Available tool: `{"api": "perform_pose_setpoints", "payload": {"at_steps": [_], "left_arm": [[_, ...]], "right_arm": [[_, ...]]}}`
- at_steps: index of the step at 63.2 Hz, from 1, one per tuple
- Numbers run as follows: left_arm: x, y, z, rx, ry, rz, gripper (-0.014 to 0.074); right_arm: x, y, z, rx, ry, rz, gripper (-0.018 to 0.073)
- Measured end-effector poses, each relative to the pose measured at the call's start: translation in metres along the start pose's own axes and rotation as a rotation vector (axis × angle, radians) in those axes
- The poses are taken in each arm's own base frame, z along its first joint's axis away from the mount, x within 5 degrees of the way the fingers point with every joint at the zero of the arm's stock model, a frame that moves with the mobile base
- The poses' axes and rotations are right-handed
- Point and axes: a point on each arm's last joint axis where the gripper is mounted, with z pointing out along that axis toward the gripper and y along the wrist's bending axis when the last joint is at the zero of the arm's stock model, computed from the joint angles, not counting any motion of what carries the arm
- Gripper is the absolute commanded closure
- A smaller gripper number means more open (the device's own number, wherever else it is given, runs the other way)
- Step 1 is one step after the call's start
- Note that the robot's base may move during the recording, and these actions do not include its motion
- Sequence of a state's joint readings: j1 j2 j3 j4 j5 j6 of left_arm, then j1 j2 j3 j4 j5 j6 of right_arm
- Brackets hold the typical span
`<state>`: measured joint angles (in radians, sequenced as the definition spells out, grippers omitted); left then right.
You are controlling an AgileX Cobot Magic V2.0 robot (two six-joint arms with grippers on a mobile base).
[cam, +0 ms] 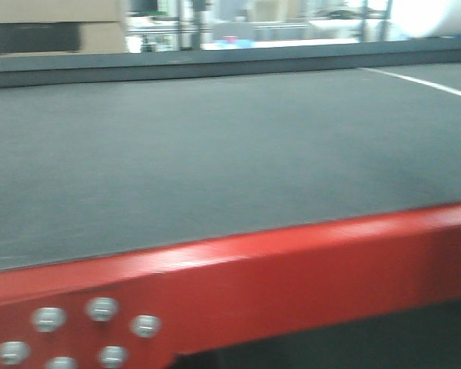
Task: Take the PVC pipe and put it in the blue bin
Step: 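Drive the base away from the table toward the blue bin shelves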
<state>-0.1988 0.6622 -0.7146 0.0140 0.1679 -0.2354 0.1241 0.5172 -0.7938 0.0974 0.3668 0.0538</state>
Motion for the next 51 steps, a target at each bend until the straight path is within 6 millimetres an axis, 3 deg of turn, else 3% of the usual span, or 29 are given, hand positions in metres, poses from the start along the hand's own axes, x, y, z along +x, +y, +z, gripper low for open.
{"api": "perform_pose_setpoints", "payload": {"at_steps": [51], "left_arm": [[0.0000, 0.0000, 0.0000, 0.000, 0.000, -0.002, 0.0706]], "right_arm": [[0.0000, 0.0000, 0.0000, 0.000, 0.000, -0.002, 0.0727]]}}
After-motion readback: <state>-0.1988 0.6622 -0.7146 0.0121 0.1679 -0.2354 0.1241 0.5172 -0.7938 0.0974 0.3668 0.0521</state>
